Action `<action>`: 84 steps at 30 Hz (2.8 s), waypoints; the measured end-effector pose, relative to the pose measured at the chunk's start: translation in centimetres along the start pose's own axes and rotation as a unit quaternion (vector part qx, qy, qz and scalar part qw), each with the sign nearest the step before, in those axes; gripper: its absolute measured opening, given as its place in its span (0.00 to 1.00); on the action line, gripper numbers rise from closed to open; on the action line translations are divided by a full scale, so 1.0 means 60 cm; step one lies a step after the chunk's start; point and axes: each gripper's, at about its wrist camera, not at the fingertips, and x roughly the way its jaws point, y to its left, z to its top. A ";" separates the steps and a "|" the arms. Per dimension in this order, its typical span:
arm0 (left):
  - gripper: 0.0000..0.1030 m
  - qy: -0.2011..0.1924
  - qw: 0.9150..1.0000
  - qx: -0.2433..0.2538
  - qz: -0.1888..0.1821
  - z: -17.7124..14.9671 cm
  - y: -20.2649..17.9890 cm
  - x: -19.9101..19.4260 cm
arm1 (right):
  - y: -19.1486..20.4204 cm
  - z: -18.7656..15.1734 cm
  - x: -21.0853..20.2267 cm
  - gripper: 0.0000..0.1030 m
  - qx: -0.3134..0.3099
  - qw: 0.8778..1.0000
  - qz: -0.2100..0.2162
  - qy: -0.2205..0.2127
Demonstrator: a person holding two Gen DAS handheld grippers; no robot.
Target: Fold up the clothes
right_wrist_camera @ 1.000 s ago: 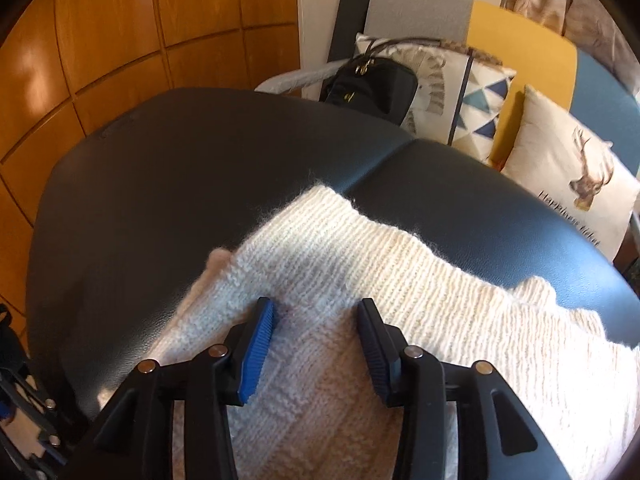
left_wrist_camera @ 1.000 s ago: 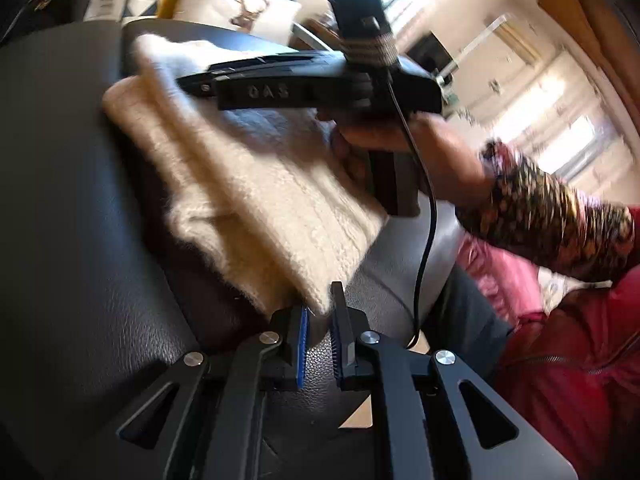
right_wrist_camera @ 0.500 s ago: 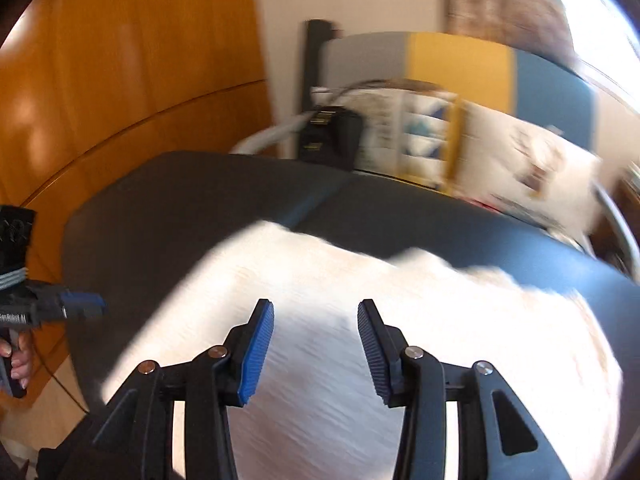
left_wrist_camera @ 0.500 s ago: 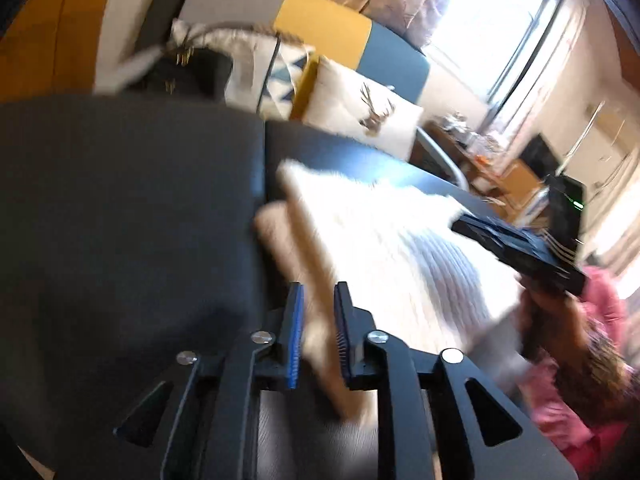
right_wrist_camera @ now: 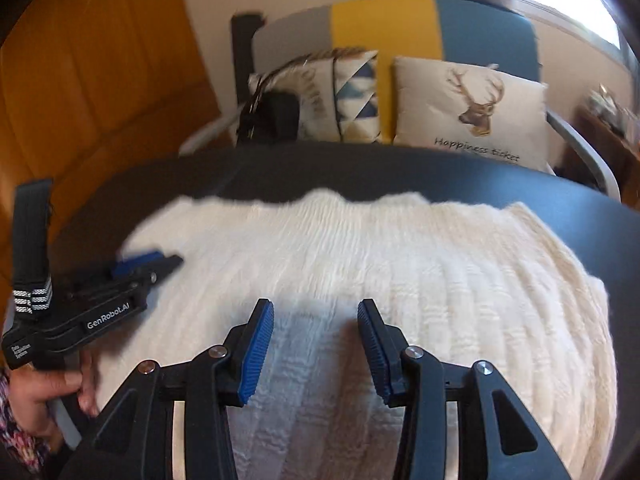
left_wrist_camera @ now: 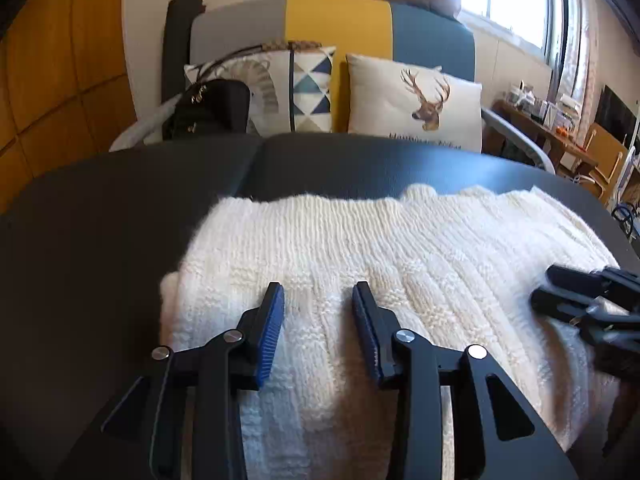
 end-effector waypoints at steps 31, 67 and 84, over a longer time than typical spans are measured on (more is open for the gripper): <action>0.65 0.004 0.998 0.004 0.055 0.003 -0.013 -0.003 | -0.168 -0.032 -0.092 0.43 0.117 0.990 -0.050 -0.058; 0.69 0.077 0.987 -0.132 -0.058 -0.025 0.226 -0.075 | -0.132 -0.078 -0.036 0.49 0.058 0.994 -0.090 -0.036; 0.73 0.163 0.934 -0.197 -0.249 -0.031 0.225 -0.006 | -0.125 -0.081 -0.036 0.49 0.052 0.993 -0.100 -0.037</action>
